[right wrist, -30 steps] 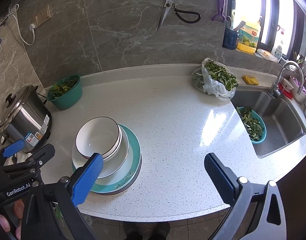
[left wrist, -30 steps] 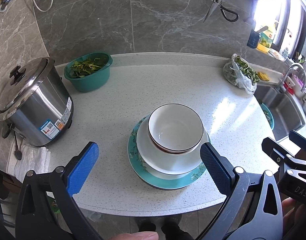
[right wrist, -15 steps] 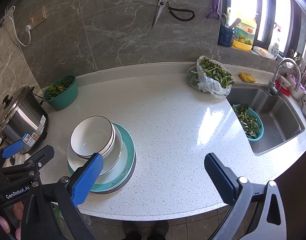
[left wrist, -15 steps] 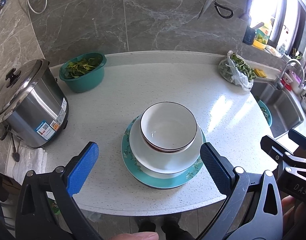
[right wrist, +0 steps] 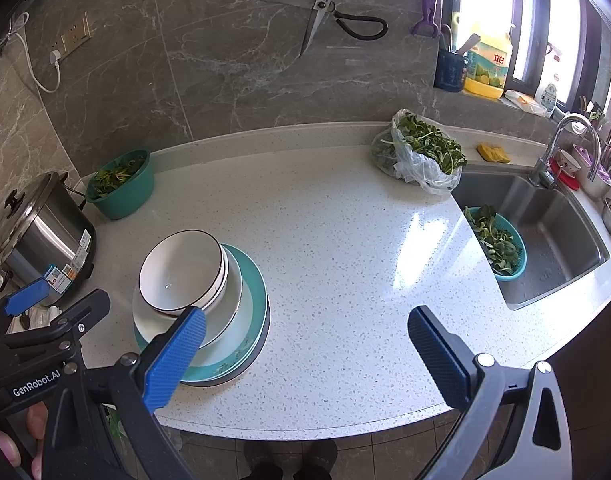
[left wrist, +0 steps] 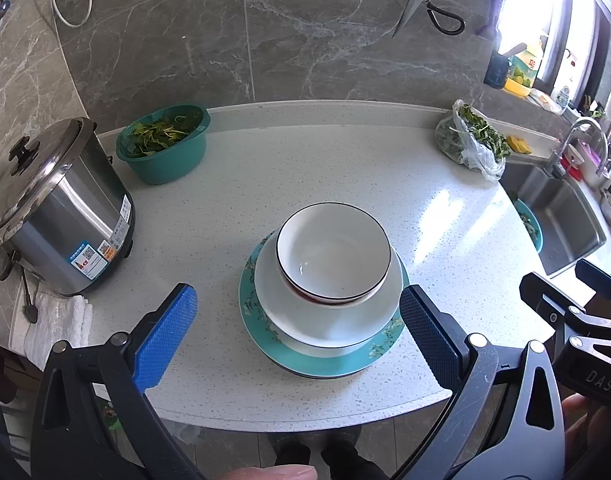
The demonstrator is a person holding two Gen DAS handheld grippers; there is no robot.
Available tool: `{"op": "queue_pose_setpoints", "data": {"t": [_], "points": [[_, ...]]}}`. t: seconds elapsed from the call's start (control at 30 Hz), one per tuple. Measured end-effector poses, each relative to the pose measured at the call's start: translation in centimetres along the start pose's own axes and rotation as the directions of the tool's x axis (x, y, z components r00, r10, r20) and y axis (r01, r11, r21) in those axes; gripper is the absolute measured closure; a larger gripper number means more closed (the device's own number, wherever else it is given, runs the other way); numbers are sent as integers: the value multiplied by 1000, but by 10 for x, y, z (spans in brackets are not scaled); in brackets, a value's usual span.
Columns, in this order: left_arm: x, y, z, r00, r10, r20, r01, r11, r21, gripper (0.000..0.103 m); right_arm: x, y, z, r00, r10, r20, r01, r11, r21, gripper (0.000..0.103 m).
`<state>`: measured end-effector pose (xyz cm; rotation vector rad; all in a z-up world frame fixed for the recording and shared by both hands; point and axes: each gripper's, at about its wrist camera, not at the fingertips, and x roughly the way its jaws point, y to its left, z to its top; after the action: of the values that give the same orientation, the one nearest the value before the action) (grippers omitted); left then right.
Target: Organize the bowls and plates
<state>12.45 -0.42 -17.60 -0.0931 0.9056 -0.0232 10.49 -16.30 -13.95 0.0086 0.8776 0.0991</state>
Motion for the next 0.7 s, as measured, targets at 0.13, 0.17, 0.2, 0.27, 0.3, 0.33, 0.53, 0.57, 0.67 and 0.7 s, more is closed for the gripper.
{"op": "queue_pose_setpoints", "data": {"t": [0.13, 0.17, 0.2, 0.27, 0.3, 0.33, 0.53, 0.57, 0.67, 0.7], "points": [[1, 0, 0, 1000, 0, -2, 0, 1000, 0, 0, 0, 1, -1, 1000, 1, -1, -1, 1000, 1, 0], [1, 0, 0, 1000, 0, -2, 0, 1000, 0, 0, 0, 1, -2, 1000, 1, -1, -1, 1000, 1, 0], [1, 0, 0, 1000, 1, -2, -1, 1000, -1, 0, 0, 1, -1, 1000, 0, -1, 0, 1000, 1, 0], [1, 1, 0, 1000, 0, -1, 0, 1000, -2, 0, 0, 1, -2, 1000, 1, -1, -1, 1000, 2, 0], [1, 1, 0, 1000, 1, -2, -1, 1000, -1, 0, 0, 1, -1, 1000, 0, -1, 0, 1000, 2, 0], [1, 1, 0, 1000, 1, -2, -1, 1000, -1, 0, 0, 1, -1, 1000, 0, -2, 0, 1000, 1, 0], [1, 2, -1, 1000, 1, -4, -1, 1000, -4, 0, 1, 5, -4, 1000, 2, -3, -2, 1000, 2, 0], [1, 3, -1, 1000, 0, -5, 0, 1000, -5, 0, 1, 5, -4, 1000, 1, -3, -1, 1000, 2, 0], [0, 3, -1, 1000, 3, -5, -3, 1000, -6, 0, 1, 4, -4, 1000, 2, -4, -2, 1000, 3, 0], [0, 4, -2, 1000, 4, -4, -4, 1000, -9, 0, 1, 6, -5, 1000, 2, -4, -2, 1000, 3, 0]]}}
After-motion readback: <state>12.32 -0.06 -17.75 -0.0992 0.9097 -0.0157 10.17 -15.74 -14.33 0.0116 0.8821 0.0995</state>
